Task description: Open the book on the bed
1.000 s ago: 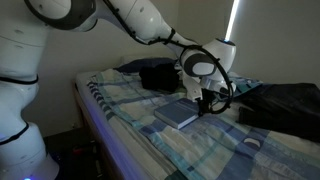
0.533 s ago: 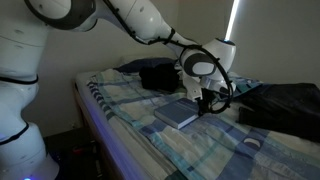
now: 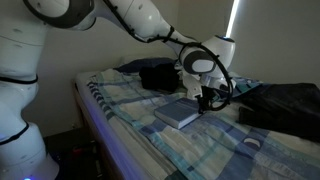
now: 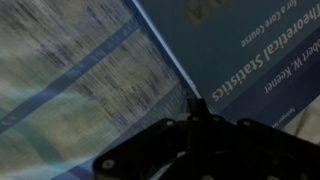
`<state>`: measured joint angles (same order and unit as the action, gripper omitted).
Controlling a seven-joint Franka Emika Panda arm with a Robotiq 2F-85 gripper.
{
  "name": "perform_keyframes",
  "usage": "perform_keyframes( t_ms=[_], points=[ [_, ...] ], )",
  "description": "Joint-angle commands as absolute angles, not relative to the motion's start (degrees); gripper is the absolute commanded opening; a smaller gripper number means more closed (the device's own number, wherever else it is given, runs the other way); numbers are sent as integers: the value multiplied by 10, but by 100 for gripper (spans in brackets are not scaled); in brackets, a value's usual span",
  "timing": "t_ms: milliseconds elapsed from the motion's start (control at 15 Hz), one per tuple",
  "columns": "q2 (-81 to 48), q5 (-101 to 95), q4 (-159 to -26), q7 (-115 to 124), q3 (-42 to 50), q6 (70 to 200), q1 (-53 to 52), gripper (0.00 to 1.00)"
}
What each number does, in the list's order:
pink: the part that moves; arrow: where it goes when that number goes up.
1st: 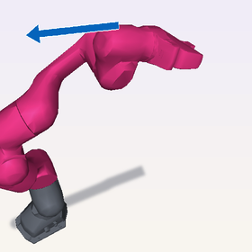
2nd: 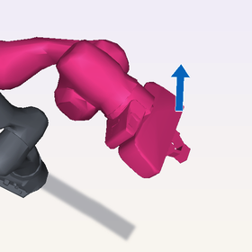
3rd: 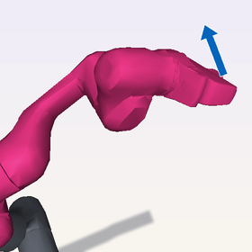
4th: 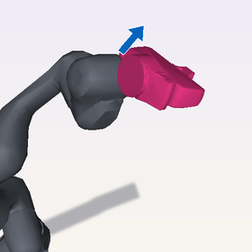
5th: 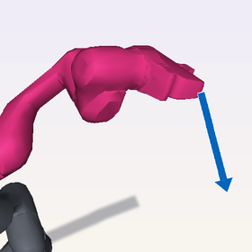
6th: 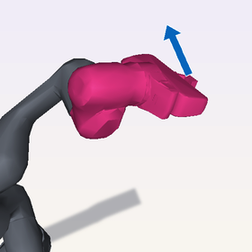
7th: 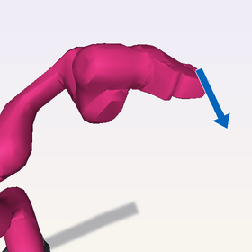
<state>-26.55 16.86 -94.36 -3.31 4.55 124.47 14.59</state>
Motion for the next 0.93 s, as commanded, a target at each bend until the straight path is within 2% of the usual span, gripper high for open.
perform_keyframes(
  t_ms=[0,867],
  points=[
    [-248,178,-950,-50,39,1234,147,0],
    [-222,180,-956,-95,31,1226,147,0]
  ],
)
